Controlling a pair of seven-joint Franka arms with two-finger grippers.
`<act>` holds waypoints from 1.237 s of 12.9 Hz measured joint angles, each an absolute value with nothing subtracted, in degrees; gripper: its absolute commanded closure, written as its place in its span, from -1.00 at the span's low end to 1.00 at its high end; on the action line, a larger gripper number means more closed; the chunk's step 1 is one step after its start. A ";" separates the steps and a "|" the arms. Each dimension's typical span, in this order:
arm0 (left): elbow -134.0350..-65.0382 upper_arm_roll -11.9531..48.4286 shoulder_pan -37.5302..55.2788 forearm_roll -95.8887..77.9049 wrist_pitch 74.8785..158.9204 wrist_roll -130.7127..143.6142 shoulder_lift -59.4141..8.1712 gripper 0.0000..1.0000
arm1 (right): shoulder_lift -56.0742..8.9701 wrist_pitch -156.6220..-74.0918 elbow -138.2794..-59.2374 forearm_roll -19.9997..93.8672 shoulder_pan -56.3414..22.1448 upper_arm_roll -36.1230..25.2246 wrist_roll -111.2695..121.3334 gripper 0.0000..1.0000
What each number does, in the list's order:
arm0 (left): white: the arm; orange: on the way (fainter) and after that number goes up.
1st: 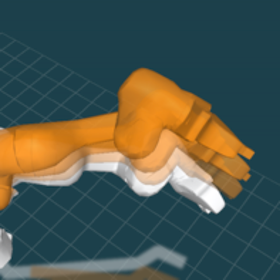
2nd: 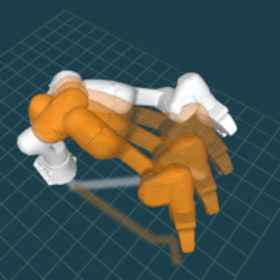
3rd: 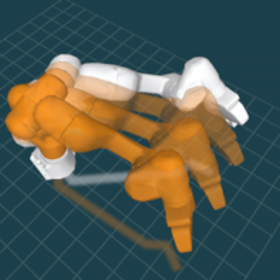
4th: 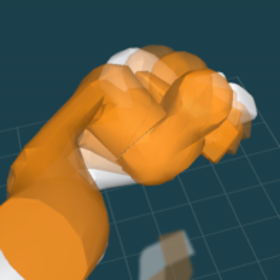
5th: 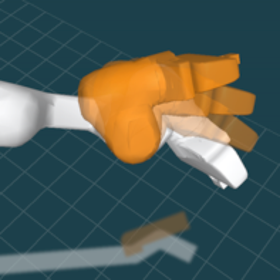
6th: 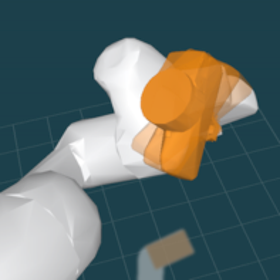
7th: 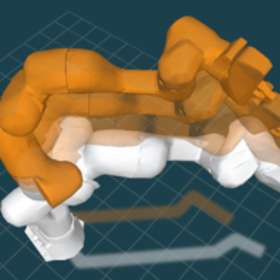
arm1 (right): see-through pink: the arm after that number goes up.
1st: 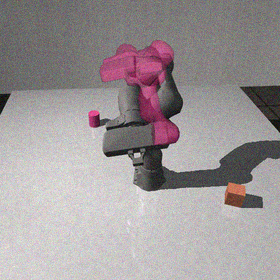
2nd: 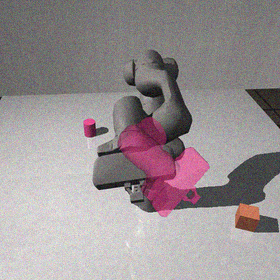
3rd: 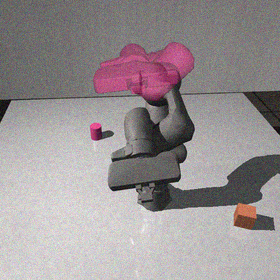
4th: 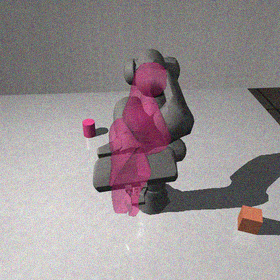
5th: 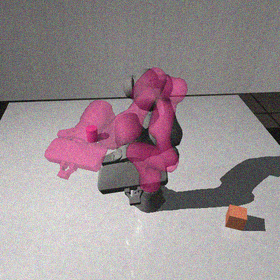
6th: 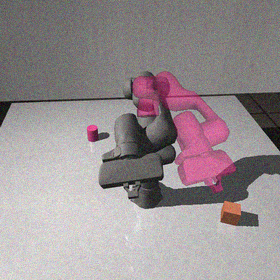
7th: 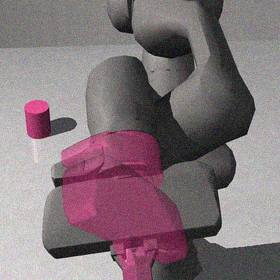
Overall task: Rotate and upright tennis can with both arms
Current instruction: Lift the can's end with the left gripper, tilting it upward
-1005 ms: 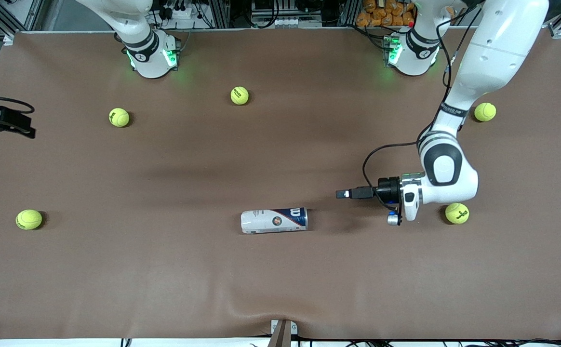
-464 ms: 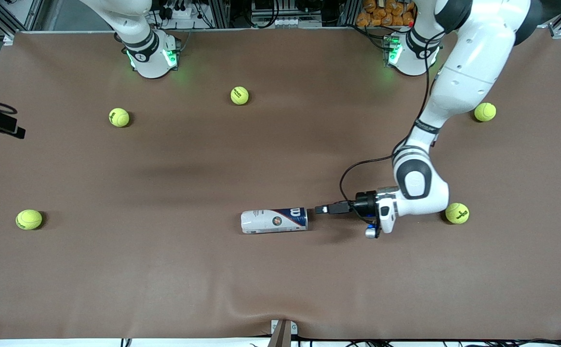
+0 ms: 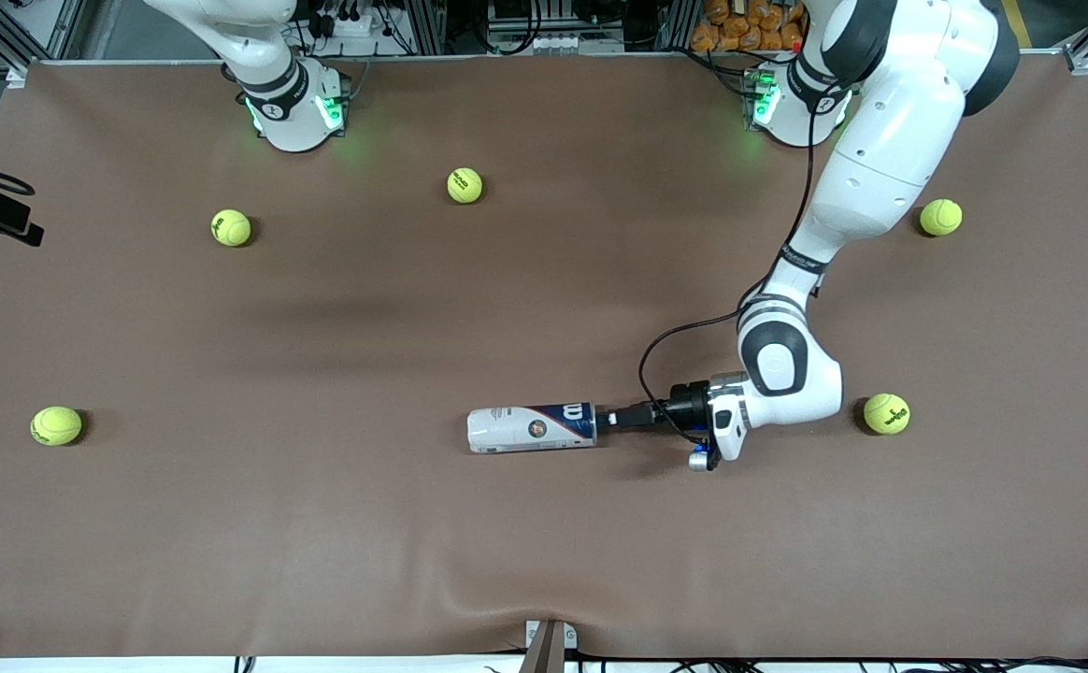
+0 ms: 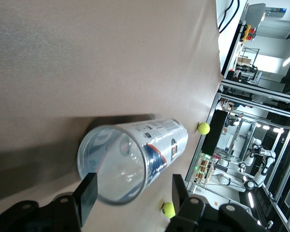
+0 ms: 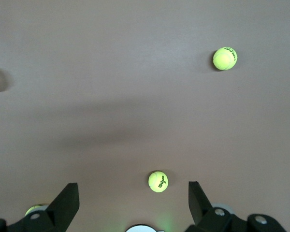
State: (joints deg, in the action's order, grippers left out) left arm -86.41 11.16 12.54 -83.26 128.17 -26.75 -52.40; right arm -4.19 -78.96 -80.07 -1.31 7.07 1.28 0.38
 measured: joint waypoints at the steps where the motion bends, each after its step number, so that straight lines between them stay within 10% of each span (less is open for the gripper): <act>1: -85.63 11.16 12.93 -83.53 128.55 -26.75 -53.01 -0.22 | -4.09 -79.50 -80.46 -1.30 5.50 -0.48 0.51 -1.00; 5: -84.10 11.16 14.30 -85.95 129.19 -26.75 -53.94 0.27 | -3.44 -83.71 -82.49 -1.30 3.45 -1.40 0.56 -1.00; 7: -83.54 11.14 14.97 -87.67 129.20 -26.75 -54.12 1.00 | -2.77 -85.05 -84.01 -1.27 3.38 -1.48 1.43 -1.00; 16: -78.41 8.66 15.43 -75.09 129.51 -18.81 -49.22 1.00 | -2.57 -86.42 -85.38 -1.14 4.04 -2.69 4.33 -1.00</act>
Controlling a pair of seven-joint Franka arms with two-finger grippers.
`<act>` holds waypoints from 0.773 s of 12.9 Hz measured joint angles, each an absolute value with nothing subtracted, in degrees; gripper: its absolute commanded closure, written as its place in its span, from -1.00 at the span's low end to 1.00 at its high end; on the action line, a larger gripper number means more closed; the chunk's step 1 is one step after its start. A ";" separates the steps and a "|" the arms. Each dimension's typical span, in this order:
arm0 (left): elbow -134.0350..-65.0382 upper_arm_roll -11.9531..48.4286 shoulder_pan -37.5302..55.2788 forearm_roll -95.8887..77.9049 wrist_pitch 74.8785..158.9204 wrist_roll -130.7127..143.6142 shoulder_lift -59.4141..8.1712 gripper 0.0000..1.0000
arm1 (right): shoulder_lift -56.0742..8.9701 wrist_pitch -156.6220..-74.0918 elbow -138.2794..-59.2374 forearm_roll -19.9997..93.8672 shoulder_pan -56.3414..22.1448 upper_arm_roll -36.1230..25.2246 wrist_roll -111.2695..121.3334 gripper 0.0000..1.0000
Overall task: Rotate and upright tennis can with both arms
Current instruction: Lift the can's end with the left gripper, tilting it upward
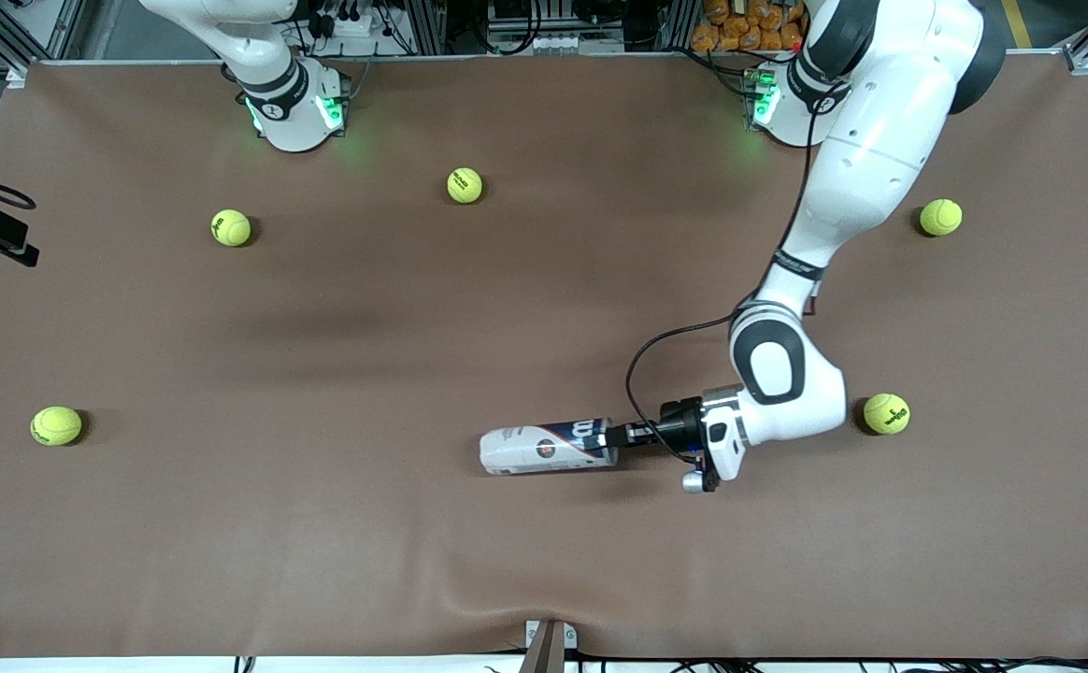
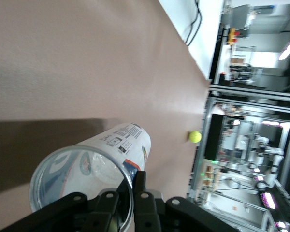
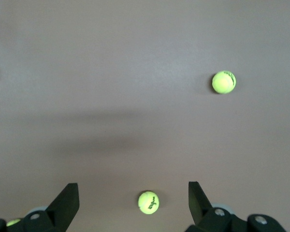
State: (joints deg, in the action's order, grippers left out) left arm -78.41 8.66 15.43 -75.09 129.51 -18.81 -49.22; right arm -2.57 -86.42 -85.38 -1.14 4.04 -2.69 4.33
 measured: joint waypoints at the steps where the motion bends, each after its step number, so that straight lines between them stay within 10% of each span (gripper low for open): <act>1: -78.02 8.77 15.47 -69.55 129.51 -13.22 -47.77 1.00 | -2.51 -85.70 -85.33 -1.13 4.01 -2.61 3.49 -1.00; 10: -76.94 9.49 28.89 -19.41 125.43 42.29 -35.46 1.00 | -1.65 -82.27 -81.42 2.11 2.91 -1.77 3.32 -1.00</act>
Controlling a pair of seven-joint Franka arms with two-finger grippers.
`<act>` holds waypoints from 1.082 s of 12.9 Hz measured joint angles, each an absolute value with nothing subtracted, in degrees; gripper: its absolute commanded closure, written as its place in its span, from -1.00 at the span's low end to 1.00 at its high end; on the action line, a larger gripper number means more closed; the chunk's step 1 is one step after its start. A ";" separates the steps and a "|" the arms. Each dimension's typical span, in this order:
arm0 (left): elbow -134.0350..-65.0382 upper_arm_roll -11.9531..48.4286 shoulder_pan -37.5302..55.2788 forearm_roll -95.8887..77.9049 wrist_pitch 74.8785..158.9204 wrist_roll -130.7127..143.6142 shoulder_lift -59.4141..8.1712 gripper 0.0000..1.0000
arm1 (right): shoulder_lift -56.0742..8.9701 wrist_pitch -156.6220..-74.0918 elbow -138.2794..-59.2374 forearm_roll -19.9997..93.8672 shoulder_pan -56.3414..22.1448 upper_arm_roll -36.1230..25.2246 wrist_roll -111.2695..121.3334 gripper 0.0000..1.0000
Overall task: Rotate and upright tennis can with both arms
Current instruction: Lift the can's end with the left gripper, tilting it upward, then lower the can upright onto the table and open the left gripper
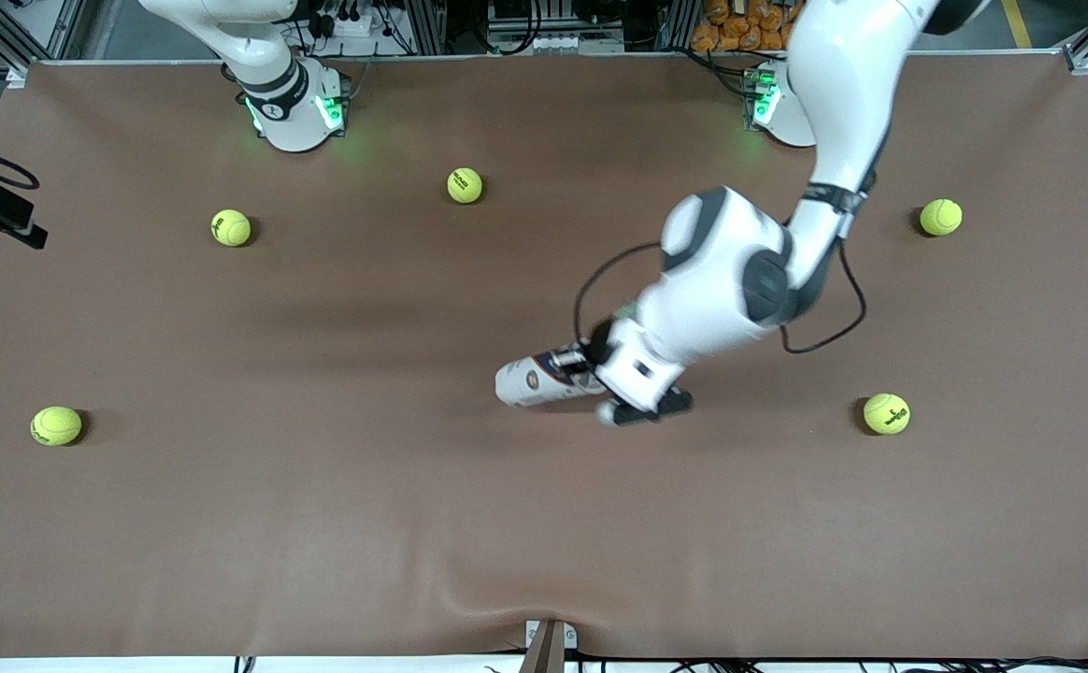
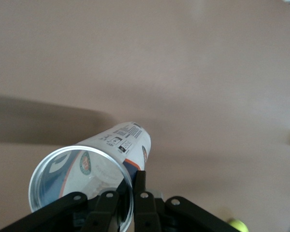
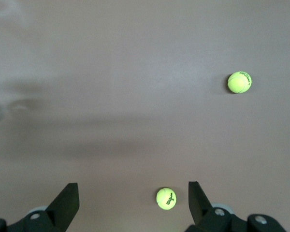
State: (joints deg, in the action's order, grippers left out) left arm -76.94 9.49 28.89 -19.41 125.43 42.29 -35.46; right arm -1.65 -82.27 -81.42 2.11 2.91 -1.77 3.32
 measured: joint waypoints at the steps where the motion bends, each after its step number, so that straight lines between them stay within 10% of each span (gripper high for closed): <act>1: -76.90 9.46 30.91 -15.40 124.58 46.81 -35.33 1.00 | -1.61 -81.43 -81.24 2.18 2.74 -1.74 3.32 -1.00; 13: -70.22 -7.05 53.61 -3.61 111.66 55.21 -39.56 1.00 | -2.17 -80.96 -81.56 -0.03 1.54 -2.07 3.29 -1.00; 14: -69.61 -7.05 53.90 -3.60 111.69 55.20 -40.30 0.70 | -2.17 -80.97 -81.57 -0.03 1.54 -2.11 3.29 -1.00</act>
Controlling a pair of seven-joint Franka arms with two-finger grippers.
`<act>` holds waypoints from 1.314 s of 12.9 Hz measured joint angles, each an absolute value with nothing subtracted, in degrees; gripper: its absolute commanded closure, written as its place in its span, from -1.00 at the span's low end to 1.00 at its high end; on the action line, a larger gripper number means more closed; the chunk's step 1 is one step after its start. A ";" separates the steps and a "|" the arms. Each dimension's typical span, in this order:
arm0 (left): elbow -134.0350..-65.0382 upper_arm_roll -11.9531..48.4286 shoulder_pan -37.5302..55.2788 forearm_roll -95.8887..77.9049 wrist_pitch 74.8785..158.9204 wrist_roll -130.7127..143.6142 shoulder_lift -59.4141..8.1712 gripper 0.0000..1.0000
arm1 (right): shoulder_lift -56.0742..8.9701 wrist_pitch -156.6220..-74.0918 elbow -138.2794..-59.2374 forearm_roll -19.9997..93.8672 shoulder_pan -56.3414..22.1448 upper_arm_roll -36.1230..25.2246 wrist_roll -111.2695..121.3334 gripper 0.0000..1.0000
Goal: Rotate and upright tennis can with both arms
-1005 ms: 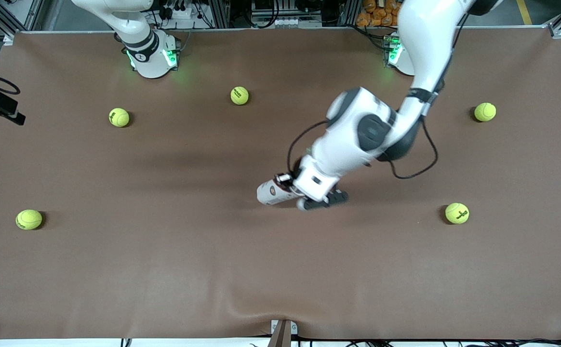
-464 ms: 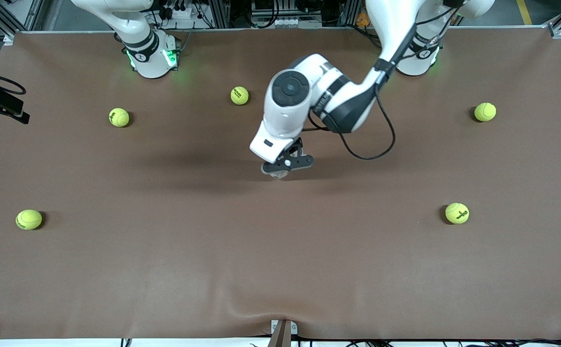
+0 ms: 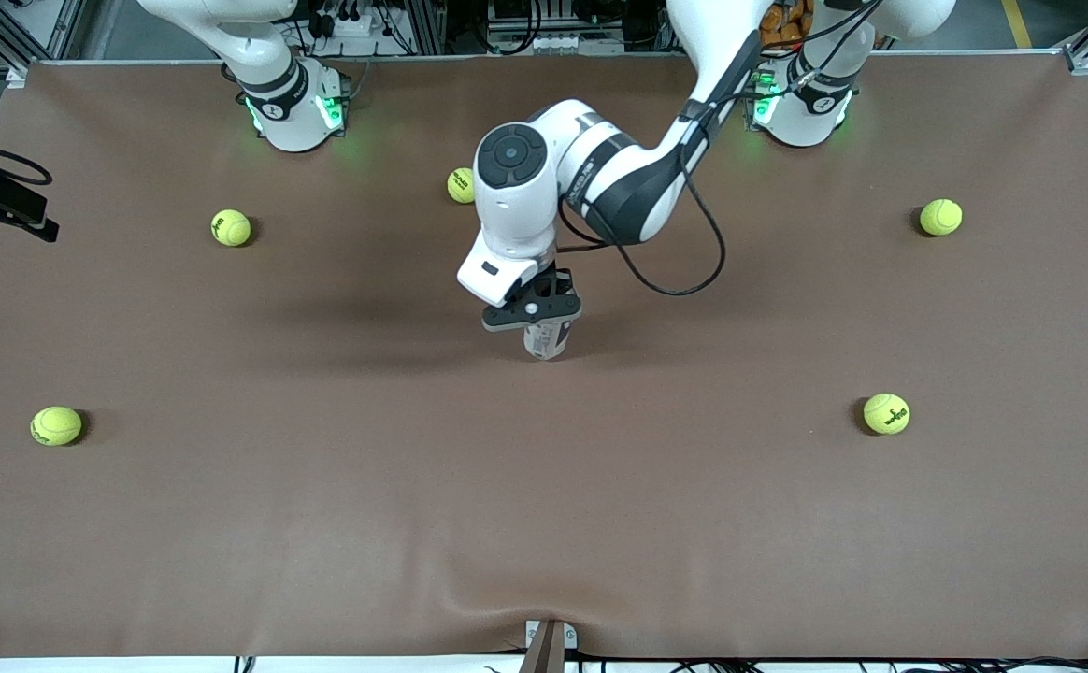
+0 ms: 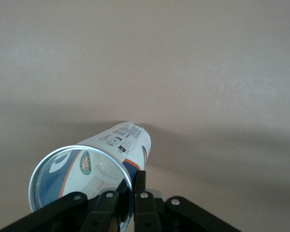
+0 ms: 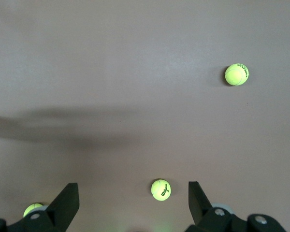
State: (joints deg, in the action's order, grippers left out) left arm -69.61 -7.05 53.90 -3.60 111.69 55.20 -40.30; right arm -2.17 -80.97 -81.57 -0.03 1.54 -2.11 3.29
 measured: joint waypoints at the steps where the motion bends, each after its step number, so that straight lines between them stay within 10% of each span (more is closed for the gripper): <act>1: -69.11 -7.05 54.08 -3.60 111.75 55.14 -40.86 -0.98 | -2.17 -80.98 -81.57 -0.03 1.54 -2.11 3.29 -1.00; 10: -66.09 -7.21 53.86 -3.82 112.94 52.96 -39.39 -1.00 | -2.19 -80.89 -81.71 -0.03 1.50 -2.05 3.29 -1.00; 17: -65.52 -8.23 40.10 -5.74 98.00 44.64 -20.20 -1.00 | -2.28 -80.89 -81.81 -0.05 0.48 -1.97 3.30 -1.00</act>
